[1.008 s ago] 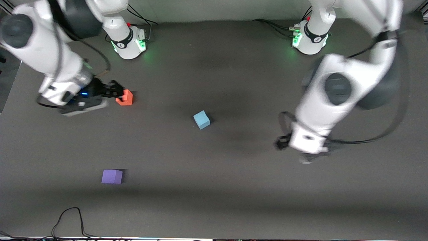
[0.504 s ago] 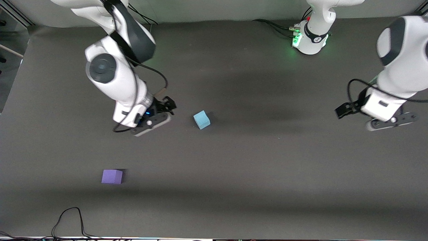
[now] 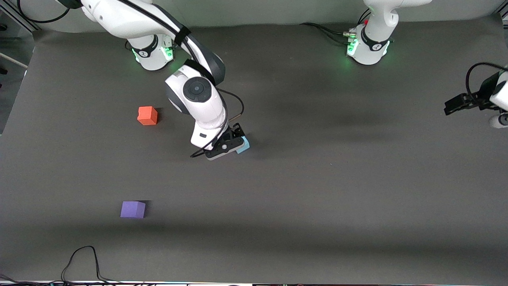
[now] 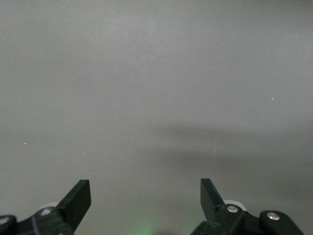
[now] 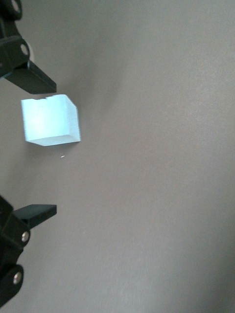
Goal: Place blue block between orange and purple blocks
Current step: 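Lower the right gripper around the blue cube and close it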
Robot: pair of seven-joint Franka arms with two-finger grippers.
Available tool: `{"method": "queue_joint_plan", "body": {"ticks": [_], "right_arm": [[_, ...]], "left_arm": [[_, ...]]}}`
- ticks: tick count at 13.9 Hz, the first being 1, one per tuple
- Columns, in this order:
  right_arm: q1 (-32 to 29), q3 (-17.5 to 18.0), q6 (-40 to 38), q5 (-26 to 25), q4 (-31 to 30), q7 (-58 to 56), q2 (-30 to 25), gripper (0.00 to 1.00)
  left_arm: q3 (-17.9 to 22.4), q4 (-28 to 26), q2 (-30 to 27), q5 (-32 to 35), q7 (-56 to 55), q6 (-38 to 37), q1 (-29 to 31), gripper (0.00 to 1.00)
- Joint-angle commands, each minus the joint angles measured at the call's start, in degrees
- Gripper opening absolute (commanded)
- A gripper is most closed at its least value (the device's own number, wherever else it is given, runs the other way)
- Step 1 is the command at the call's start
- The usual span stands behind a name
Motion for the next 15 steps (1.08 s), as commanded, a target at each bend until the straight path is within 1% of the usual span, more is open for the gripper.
{"method": "queue_joint_plan", "body": {"ticks": [1,3,4,5,6,7,10,15], "right_arm": [[-0.3,0.2,7.2,-1.5,-4.3,4.3,0.6,1.0],[0.4,0.2,10.0,-2.2,-5.0,6.4,2.3,1.0],[0.7,0.2,10.8,-4.5,-5.7,8.3,2.8,1.0],[0.6,0.2,11.0,-7.9,-6.3,11.0,3.3,1.0],[0.7,0.2,11.6,-10.3,-6.5,13.7,4.2,1.0],[1.0,0.2,13.0,-11.4,-6.5,15.8,5.3,1.0],[2.3,0.2,15.4,-11.5,-6.5,19.1,7.0,1.0],[3.1,0.3,15.6,-11.6,-7.3,20.0,7.0,1.0]], "left_arm": [[-2.5,1.6,0.9,0.8,0.8,-1.5,0.6,1.0],[-2.5,1.7,0.9,0.8,0.0,-1.8,-0.6,1.0],[-2.6,1.7,0.8,0.8,-0.3,-2.0,-2.0,1.0],[-2.3,1.5,0.8,0.8,-0.7,-2.2,-3.0,1.0],[-2.2,1.6,1.0,0.9,-1.0,-2.5,-3.1,1.0],[-2.2,1.5,1.3,1.0,-1.0,-2.5,-3.1,1.0],[-2.2,1.5,1.6,1.1,-1.1,-2.6,-3.2,1.0],[-2.1,1.2,1.6,1.1,-1.1,-2.6,-3.1,1.0]]}}
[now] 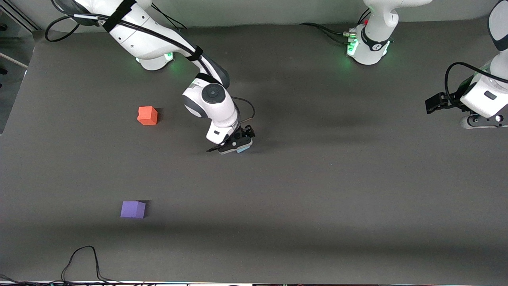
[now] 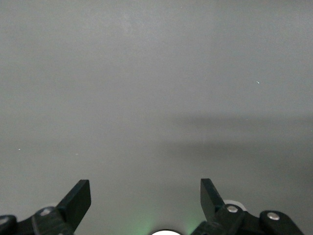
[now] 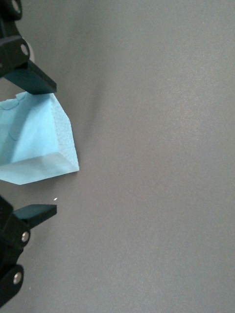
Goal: Place blue block between orange and purple blocks
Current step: 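Lower the right gripper around the blue cube and close it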
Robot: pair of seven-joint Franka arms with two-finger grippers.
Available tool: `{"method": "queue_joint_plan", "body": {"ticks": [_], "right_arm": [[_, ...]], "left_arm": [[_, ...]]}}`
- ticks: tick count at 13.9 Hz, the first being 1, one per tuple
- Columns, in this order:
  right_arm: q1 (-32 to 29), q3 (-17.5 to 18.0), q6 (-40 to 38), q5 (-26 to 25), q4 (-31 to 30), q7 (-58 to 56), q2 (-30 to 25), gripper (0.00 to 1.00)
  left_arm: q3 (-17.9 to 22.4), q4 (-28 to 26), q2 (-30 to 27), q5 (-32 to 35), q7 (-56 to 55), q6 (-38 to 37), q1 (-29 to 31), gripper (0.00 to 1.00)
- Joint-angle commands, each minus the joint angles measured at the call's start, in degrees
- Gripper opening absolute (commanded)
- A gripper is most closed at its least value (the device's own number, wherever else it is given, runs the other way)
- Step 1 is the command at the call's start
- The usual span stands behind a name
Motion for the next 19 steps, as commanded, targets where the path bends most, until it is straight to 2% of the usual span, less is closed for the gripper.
{"method": "queue_joint_plan", "body": {"ticks": [1,14,15,17,19], "right_arm": [[1.2,-0.1,0.7,-1.8,-0.7,2.6,-0.1,1.0],[1.9,-0.1,0.7,-2.3,-1.7,4.7,-0.1,0.99],[1.9,-0.1,0.7,-3.0,-1.7,4.7,-0.1,0.9],[1.8,-0.1,0.7,-3.7,-1.7,4.7,0.1,0.63],[1.7,-0.1,0.7,-3.8,-1.7,4.7,0.1,0.24]], "left_arm": [[0.5,0.8,0.1,0.9,-0.8,-1.7,-0.6,1.0],[0.6,0.9,0.6,0.9,-0.6,-2.6,-0.5,1.0],[0.6,0.9,0.6,0.9,-0.6,-2.6,-0.5,1.0],[0.6,0.8,1.0,0.9,-0.8,-2.1,-0.9,1.0],[0.5,0.8,1.2,1.2,-0.8,-2.5,-1.2,1.0]]}}
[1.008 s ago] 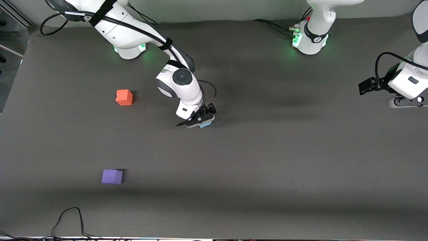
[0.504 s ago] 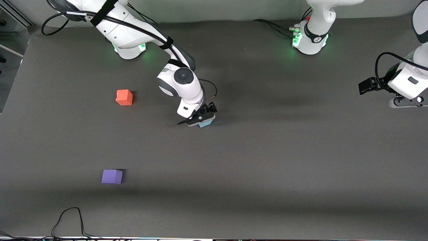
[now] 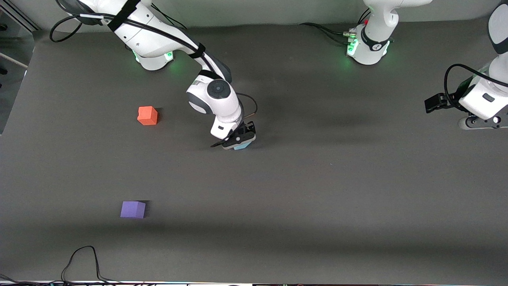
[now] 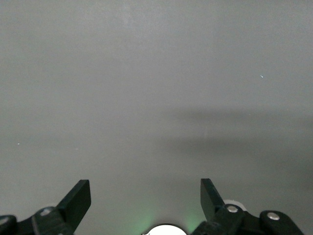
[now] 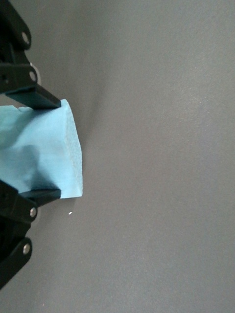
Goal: Place blue block between orange and purple blocks
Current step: 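Carry the blue cube with the right gripper toward the orange cube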
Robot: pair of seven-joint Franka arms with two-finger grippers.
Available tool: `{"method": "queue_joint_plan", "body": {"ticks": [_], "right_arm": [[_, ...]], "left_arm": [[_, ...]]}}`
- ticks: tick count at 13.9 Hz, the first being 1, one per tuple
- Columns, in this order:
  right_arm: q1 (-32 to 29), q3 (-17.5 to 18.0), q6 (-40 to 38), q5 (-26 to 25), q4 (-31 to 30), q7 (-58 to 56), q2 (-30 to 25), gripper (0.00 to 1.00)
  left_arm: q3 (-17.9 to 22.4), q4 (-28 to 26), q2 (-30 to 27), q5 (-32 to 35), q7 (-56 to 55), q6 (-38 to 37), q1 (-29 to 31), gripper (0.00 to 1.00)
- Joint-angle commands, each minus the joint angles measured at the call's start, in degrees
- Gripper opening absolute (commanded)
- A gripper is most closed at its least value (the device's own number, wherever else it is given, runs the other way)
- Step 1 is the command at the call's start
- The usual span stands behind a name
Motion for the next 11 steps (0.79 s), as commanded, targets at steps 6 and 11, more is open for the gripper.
{"method": "queue_joint_plan", "body": {"ticks": [6,11], "right_arm": [[-0.2,-0.2,0.3,-1.9,-0.3,4.2,0.3,0.0],[-1.8,0.0,-4.8,-1.7,-0.2,4.5,-3.9,0.0]], "left_arm": [[0.4,0.8,1.1,1.1,-0.7,-1.3,-1.1,1.0],[0.8,1.1,0.4,1.1,-0.3,-2.7,-0.8,1.0]]}}
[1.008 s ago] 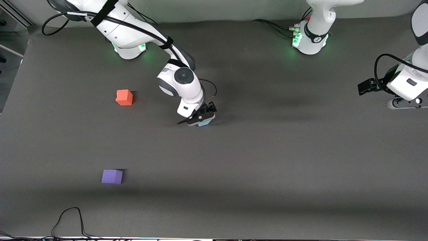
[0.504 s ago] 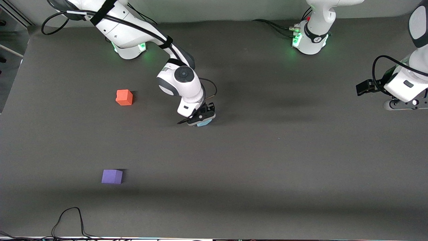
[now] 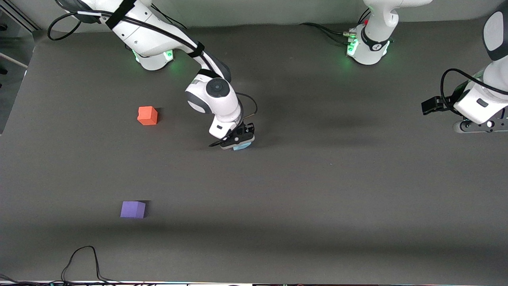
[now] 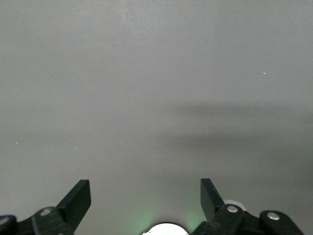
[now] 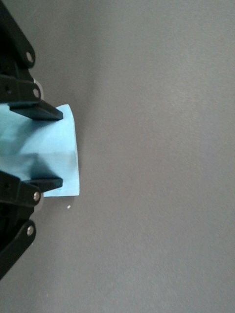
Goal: Place blue block between orange and purple blocks
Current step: 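Carry the blue cube with the right gripper toward the orange cube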
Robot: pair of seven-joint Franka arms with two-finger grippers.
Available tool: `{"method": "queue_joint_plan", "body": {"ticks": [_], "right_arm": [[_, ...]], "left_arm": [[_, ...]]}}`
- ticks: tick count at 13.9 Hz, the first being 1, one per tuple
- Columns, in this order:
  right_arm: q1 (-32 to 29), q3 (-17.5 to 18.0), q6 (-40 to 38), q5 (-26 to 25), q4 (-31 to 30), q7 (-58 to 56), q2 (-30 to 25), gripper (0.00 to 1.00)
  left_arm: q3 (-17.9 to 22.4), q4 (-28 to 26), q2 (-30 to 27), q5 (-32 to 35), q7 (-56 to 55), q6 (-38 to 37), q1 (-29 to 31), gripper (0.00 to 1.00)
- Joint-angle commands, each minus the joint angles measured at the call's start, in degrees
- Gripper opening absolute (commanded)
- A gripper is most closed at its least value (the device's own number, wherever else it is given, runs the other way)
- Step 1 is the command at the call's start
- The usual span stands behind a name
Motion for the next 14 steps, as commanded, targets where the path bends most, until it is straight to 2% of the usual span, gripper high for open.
{"method": "queue_joint_plan", "body": {"ticks": [1,4,7,9,10,11,14], "right_arm": [[-2.7,0.3,-5.9,-1.5,-0.4,1.3,-4.0,0.0],[-7.7,0.6,-11.4,-0.5,-0.6,-3.3,-8.7,0.0],[-13.0,0.0,-14.5,6.9,-0.7,-13.9,-12.4,0.0],[-14.4,0.0,-15.2,10.2,-0.6,-16.2,-13.8,0.0],[-14.4,0.0,-15.2,10.5,-0.5,-16.2,-13.8,0.17],[-14.3,0.0,-14.8,10.6,-0.6,-15.7,-13.7,0.99],[-11.4,0.7,-10.6,13.0,-1.6,-11.1,-11.9,1.0]], "left_arm": [[0.8,1.3,-0.8,0.9,-0.8,-2.8,-0.7,1.0],[1.6,1.3,-0.8,0.9,-0.8,-2.6,-0.6,1.0],[1.3,-0.3,-3.0,0.9,-1.3,-2.3,-0.9,1.0],[1.2,-1.0,-4.8,0.9,-1.5,-2.1,-0.9,1.0],[0.1,-2.1,-5.8,0.9,-2.5,-1.6,-0.7,1.0],[-1.6,-3.3,-6.9,0.9,-3.4,-0.8,0.1,1.0],[-3.4,-3.3,-7.0,0.9,-2.9,-0.2,3.0,1.0]]}}
